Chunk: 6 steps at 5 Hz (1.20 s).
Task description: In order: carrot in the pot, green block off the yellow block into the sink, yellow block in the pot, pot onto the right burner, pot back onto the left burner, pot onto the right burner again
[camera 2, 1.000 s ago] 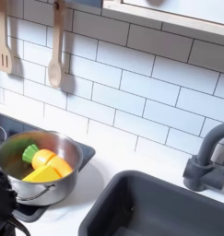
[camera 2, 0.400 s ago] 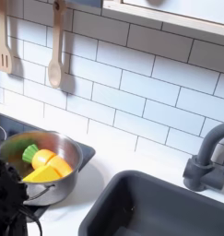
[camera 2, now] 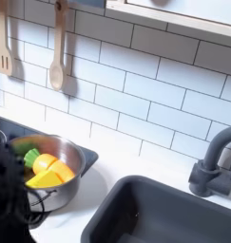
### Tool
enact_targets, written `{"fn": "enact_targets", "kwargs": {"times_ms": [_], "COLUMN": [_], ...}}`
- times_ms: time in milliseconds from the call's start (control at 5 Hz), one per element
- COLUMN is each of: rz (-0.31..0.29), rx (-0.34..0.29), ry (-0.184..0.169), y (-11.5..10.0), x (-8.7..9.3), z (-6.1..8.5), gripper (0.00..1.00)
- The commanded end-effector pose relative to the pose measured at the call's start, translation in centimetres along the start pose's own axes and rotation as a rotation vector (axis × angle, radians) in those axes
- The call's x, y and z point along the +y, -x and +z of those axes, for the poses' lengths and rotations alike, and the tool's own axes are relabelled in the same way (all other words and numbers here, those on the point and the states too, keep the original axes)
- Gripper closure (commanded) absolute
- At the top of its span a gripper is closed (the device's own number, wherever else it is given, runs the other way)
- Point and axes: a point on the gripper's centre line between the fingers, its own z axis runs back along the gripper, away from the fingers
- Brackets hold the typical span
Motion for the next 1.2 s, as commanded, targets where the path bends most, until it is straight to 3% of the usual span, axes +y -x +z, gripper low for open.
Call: {"fn": "enact_targets", "kwargs": {"times_ms": [0, 400, 600, 800, 1000], "rz": [0.048, 0.091, 0.108, 0.13, 0.15], "rx": [-0.089, -0.213, -0.285, -0.303, -0.379], "ry": [0.005, -0.009, -0.022, 0.005, -0.002], "y": [-3.0, -6.8, -7.3, -8.2, -9.3], "x": [0.9, 2.9, 3.9, 4.8, 5.3], "z": [1.6, 3.1, 3.8, 3.4, 5.0], "gripper": [1.0, 1.0, 1.0, 1.0, 1.0]}}
